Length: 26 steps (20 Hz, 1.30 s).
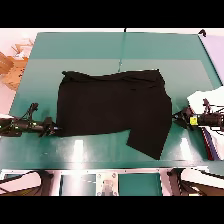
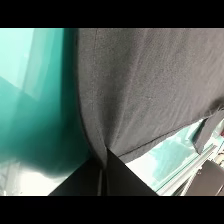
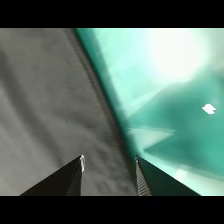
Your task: Fold the shirts.
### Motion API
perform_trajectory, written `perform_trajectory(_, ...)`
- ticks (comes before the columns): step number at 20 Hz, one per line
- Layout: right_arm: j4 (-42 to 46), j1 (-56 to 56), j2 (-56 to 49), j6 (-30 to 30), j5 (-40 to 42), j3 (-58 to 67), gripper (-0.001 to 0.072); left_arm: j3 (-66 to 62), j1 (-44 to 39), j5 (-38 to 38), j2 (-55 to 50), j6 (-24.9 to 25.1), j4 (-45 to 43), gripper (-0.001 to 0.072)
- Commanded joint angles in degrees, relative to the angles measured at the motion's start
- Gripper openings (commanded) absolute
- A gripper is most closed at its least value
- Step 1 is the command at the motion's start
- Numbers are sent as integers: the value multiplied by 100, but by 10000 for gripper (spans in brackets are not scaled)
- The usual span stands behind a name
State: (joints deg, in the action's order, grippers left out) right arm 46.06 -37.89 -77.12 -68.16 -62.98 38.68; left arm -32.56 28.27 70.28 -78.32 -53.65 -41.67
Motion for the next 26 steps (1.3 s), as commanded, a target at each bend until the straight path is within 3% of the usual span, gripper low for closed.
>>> perform_trajectory(1, 111, 52, -501, 133, 63, -9, 389, -7, 7, 20, 0, 9, 17, 22)
perform_trajectory(12, 304, 286, -811, 284, -490, -7, 388, -7, 7, 26, 0, -35, 37, 22)
perform_trajectory(13, 319, 286, -811, 284, -544, -7, 366, -7, 7, 24, 2, -37, 37, 22)
perform_trajectory(15, 310, 286, -809, 284, -619, 22, 248, -61, 7, 74, 7, -37, 46, 22)
perform_trajectory(18, 291, 286, -723, 258, -1036, 273, 28, -514, 7, 518, 13, -52, 68, 21)
perform_trajectory(22, -560, 293, 2, 197, -1384, 846, 18, -1432, 7, 1353, 192, -199, 627, 20)
perform_trajectory(26, -1600, 293, 1373, 129, -1491, 1875, 18, -2763, 7, 1631, 1349, -468, 1390, 20)
